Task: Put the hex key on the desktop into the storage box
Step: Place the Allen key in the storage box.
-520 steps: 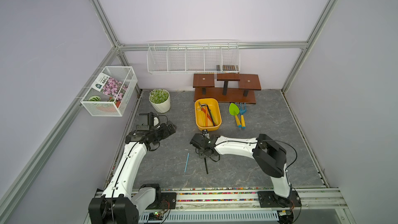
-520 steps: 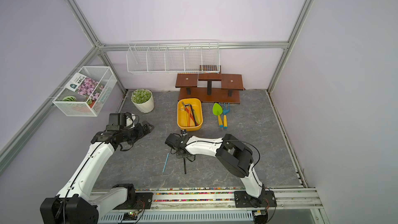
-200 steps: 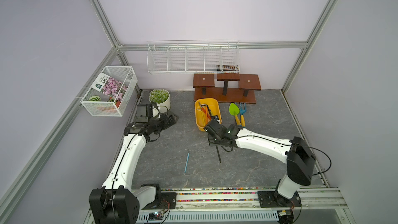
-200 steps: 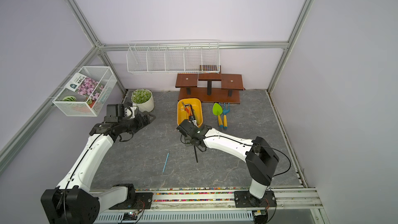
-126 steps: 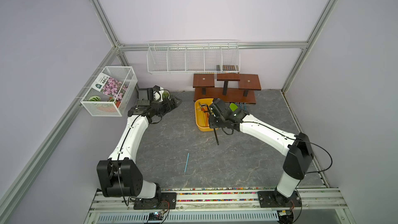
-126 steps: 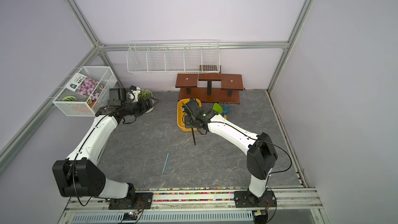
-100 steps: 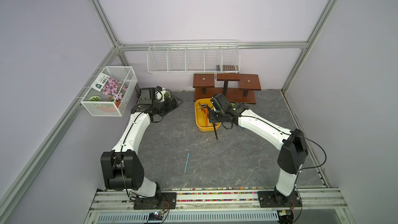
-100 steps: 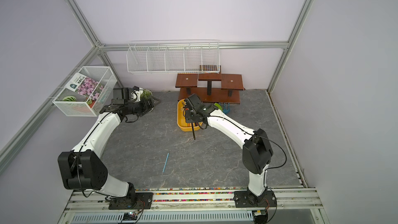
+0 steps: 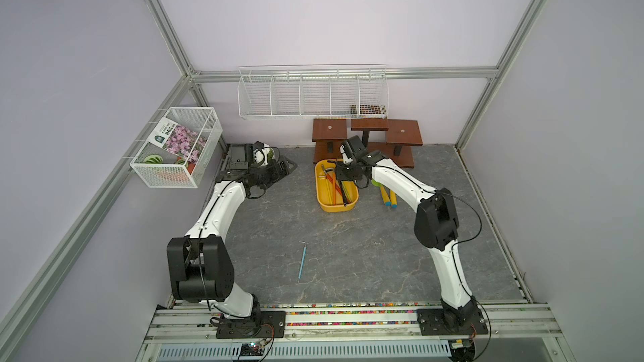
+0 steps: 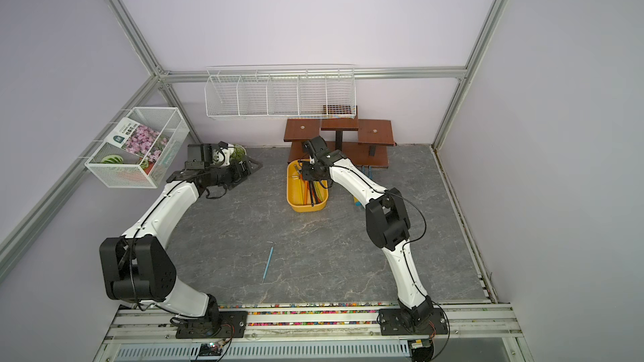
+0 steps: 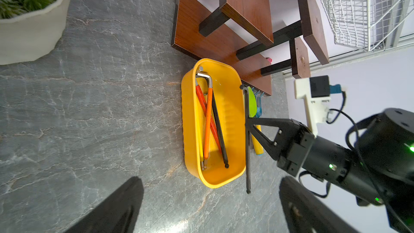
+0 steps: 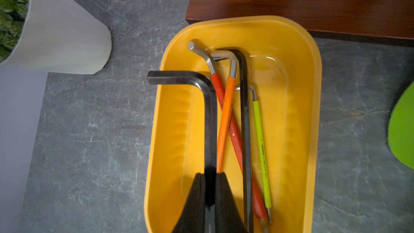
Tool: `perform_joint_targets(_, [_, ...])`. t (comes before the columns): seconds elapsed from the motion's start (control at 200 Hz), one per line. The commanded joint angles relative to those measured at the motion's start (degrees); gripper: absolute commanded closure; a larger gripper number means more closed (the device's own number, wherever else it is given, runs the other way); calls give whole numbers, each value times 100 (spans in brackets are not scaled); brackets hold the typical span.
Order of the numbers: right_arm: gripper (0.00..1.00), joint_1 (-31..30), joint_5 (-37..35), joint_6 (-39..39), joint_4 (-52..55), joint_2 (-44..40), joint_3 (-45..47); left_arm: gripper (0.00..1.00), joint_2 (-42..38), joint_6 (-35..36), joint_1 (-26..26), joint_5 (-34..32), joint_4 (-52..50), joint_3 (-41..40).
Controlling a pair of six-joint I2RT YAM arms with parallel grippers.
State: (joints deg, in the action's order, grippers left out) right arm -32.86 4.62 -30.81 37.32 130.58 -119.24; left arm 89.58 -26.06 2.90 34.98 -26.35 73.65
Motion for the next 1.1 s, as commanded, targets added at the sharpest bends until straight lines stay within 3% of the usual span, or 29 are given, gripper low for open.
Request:
perform_joint_targets(0.0, [100, 139, 288, -87, -157, 284, -273, 1, -20, 108, -9, -14, 111, -80])
perform_joint_targets(0.155, [100, 209, 357, -162, -478, 528, -312, 1, -36, 115, -13, -56, 113, -96])
perform_joint_targets(0.265, [94, 253, 390, -250, -585, 607, -322, 0, -28, 106, -8, -61, 115, -104])
perform_joint_targets(0.485, [65, 272, 531, -307, -594, 606, -330, 1, -20, 106, -8, -63, 112, -105])
perform_joint_targets(0.625, [59, 272, 598, -307, -486, 438, -336, 1, -20, 120, -8, -98, 90, -96])
perform_joint_targets(0.8, [56, 220, 756, -267, -480, -86, 1, 1, -80, 155, 0, -229, 77, -115])
perform_joint_targets(1.094, [48, -210, -32, -136, -768, -1589, 1578, 1, -224, 198, 9, -436, 121, -191])
